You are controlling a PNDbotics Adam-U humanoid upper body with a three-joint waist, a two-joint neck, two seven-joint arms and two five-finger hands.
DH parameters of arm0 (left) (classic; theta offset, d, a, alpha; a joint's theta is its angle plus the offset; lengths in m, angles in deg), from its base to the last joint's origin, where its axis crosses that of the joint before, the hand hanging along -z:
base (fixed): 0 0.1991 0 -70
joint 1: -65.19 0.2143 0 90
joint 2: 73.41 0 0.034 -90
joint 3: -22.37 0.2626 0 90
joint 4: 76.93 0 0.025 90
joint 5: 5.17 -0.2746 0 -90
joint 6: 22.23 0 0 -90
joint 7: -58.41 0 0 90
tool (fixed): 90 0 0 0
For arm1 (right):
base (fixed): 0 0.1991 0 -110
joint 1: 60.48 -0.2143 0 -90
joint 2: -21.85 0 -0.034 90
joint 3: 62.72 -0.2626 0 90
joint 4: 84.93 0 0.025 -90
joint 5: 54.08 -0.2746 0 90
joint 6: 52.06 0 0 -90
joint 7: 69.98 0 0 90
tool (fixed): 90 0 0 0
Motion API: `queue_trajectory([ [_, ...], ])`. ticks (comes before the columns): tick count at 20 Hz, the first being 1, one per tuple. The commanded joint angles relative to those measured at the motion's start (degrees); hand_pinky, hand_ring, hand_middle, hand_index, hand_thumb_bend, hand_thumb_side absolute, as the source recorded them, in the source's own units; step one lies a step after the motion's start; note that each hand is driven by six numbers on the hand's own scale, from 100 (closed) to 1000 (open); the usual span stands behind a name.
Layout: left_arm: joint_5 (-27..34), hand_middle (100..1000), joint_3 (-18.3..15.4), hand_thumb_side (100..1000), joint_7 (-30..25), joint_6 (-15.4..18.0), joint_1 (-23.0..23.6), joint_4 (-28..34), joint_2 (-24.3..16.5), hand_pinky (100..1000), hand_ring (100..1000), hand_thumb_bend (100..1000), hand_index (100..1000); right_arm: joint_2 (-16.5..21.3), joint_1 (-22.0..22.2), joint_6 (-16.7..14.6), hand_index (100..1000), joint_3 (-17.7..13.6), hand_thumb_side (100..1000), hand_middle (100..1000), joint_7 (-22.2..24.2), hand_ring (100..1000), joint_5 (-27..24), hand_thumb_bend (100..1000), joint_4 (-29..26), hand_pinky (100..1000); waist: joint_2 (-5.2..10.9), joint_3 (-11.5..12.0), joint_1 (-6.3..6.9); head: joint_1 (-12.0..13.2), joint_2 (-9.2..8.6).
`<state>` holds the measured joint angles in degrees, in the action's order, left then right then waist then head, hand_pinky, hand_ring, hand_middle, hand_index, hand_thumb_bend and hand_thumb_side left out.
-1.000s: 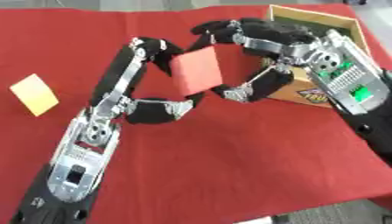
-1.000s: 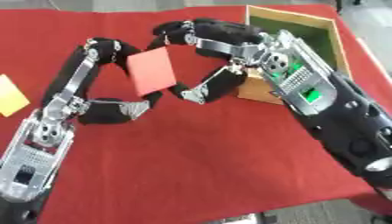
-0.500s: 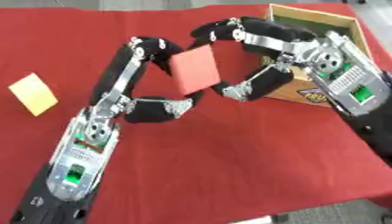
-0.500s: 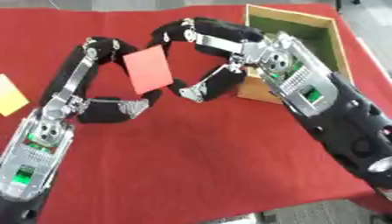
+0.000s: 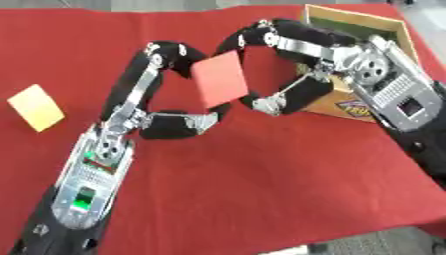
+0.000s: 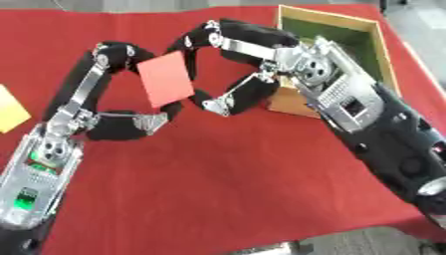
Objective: Pick up the objects with one hand, pass them to the other hand, and then place them into the box on the other side of the table.
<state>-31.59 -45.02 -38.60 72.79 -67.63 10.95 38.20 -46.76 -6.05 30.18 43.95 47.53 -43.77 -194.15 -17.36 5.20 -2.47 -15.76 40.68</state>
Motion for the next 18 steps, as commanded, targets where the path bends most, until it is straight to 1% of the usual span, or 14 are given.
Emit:
queue_trajectory([
  [1,-1.93,520,0.42,100,0.05,0.59,-0.67,0.05,0.48,740,690,674,765,0.50,-1.14,-0.27,590,-0.81,100,472,-0.16,867,-0.84,100,-1.18,860,0.93,-0.16,0.04,-0.25,-0.36],
  [2,-2.64,533,0.42,100,0.10,0.96,-0.67,0.13,0.44,749,704,735,784,0.54,-1.13,-0.29,587,-0.85,100,470,-0.16,866,-0.85,100,-1.17,858,0.94,-0.16,0.04,-0.26,-0.36],
  [3,-3.39,544,0.37,141,0.31,1.32,-0.67,0.21,0.40,754,715,793,804,0.59,-1.11,-0.31,585,-0.92,100,468,-0.19,864,-0.85,100,-1.17,857,0.94,-0.16,0.03,-0.29,-0.39],
  [7,-5.86,562,0.32,280,1.84,2.10,-0.60,0.13,0.43,760,739,928,830,0.67,-1.02,-0.39,579,-0.97,100,464,-0.16,861,-0.83,100,-1.18,854,0.93,-0.13,-0.02,-0.39,-0.40],
  [8,-6.29,562,0.36,280,2.06,2.31,-0.58,0.08,0.44,760,739,928,830,0.67,-1.02,-0.41,579,-0.98,100,464,-0.15,861,-0.82,100,-1.19,854,0.92,-0.13,-0.03,-0.41,-0.38],
  [9,-6.69,566,0.39,337,2.15,2.50,-0.55,-0.01,0.45,761,744,979,833,0.69,-1.01,-0.41,577,-1.01,100,461,-0.17,860,-0.82,100,-1.20,853,0.91,-0.13,-0.04,-0.44,-0.33],
  [11,-7.15,566,0.40,371,2.22,2.78,-0.49,-0.24,0.52,756,744,1000,835,0.71,-1.00,-0.37,575,-1.04,100,459,-0.18,859,-0.82,100,-1.19,852,0.90,-0.14,-0.05,-0.49,-0.29],
  [12,-7.23,566,0.40,374,2.24,2.91,-0.48,-0.32,0.55,756,744,1000,835,0.70,-1.00,-0.33,575,-1.04,100,459,-0.16,859,-0.82,100,-1.17,852,0.88,-0.14,-0.06,-0.55,-0.29],
  [13,-7.31,569,0.41,402,2.23,3.05,-0.47,-0.36,0.56,758,747,1000,835,0.69,-1.00,-0.30,573,-1.04,102,458,-0.14,859,-0.81,100,-1.14,850,0.88,-0.15,-0.05,-0.60,-0.26],
  [14,-7.43,569,0.41,402,2.22,3.15,-0.45,-0.40,0.56,758,747,1000,835,0.68,-0.99,-0.27,573,-1.05,102,458,-0.13,859,-0.80,100,-1.12,850,0.87,-0.16,-0.04,-0.63,-0.22],
  [16,-7.69,567,0.23,430,2.65,3.04,-0.36,-0.44,0.57,758,748,1000,836,0.69,-0.97,-0.19,572,-1.14,105,456,-0.17,858,-0.75,100,-1.05,849,0.84,-0.20,-0.04,-0.63,-0.18],
  [18,-7.98,566,0.07,431,3.44,2.55,-0.28,-0.57,0.55,759,749,1000,840,0.74,-0.94,-0.16,570,-1.21,109,455,-0.25,857,-0.70,100,-1.02,848,0.84,-0.25,-0.02,-0.61,-0.12],
])
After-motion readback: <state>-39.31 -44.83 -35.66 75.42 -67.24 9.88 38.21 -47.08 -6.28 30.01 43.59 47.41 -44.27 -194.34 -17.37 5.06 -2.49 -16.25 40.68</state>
